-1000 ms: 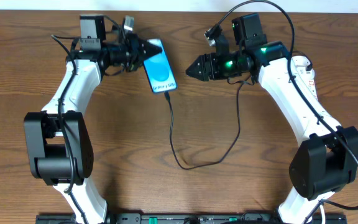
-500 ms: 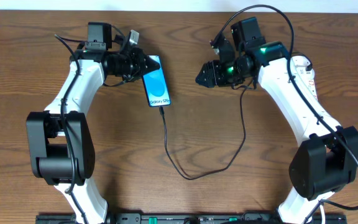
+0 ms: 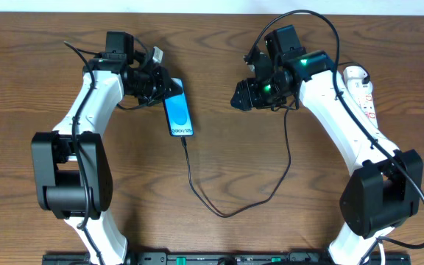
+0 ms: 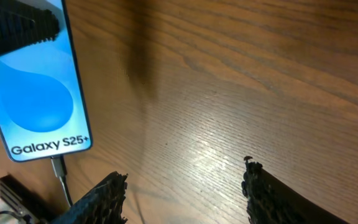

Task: Plug charger to phone and switch on socket
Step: 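Lower the phone flat onto the table with the left gripper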

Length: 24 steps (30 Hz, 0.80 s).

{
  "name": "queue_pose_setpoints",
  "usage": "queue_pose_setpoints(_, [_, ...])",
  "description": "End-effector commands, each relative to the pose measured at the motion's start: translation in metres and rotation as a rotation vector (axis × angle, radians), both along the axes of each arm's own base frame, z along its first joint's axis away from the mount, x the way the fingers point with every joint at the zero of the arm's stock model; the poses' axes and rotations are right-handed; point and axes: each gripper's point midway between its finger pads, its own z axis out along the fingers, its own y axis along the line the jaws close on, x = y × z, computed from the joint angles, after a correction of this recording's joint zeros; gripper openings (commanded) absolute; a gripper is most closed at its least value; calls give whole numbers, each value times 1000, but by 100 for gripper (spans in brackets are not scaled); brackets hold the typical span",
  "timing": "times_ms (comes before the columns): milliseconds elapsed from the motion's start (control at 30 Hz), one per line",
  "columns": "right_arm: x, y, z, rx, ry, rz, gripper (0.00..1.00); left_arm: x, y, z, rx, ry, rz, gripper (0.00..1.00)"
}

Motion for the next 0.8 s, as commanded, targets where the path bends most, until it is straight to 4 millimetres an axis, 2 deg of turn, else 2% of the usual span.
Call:
queue_pose_setpoints(0, [3, -1, 4, -15, -27, 12, 59, 1, -5, 2, 42, -25, -23, 7])
queue_pose_setpoints(233, [0, -5, 1, -38, -16, 10, 59, -5, -22, -15, 48, 9, -65, 7])
queue_pose_setpoints(767, [-4, -5, -1, -52, -5, 15, 60, -13, -27, -70, 55, 151, -68, 7])
